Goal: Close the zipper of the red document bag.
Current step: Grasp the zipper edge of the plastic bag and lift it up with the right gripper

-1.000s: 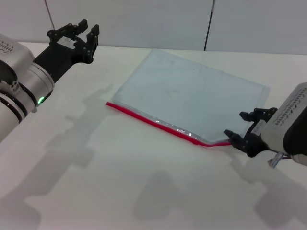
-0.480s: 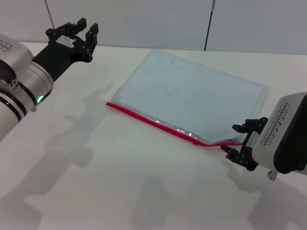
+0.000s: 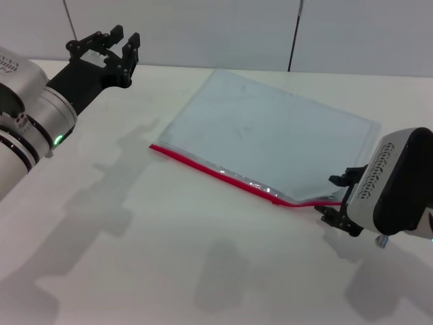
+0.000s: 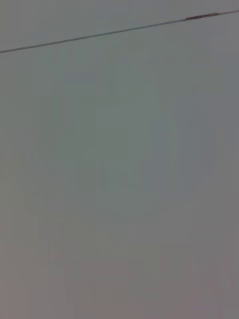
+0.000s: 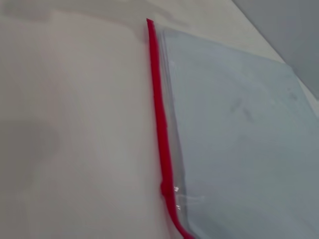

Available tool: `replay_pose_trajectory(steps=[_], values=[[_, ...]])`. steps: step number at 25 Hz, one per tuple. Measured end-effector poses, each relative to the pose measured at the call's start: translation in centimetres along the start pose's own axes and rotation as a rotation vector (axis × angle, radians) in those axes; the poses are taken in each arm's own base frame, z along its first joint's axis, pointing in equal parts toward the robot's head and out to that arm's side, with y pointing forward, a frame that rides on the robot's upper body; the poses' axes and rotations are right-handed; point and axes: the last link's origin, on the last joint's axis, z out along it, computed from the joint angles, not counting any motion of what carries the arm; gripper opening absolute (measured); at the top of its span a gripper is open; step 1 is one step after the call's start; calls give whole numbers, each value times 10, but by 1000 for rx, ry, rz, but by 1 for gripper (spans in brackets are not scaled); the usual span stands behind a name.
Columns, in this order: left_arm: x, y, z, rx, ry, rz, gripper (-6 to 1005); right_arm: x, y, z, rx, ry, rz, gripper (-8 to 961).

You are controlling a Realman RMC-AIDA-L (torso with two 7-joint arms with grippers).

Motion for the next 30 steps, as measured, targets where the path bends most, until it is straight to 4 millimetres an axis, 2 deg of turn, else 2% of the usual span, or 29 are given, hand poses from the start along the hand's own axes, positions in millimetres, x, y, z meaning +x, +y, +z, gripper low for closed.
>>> replay_pose_trajectory(steps=[10,20,30], values=[[1,1,1,-2,2,0,293,7,-8,7,9,44,-6,537],[0,1,1,-2,2,0,293,7,-8,9,-14,63,-16,536],[1,1,1,-3,4,0,293,8,-17,19,2,72,-17,535]])
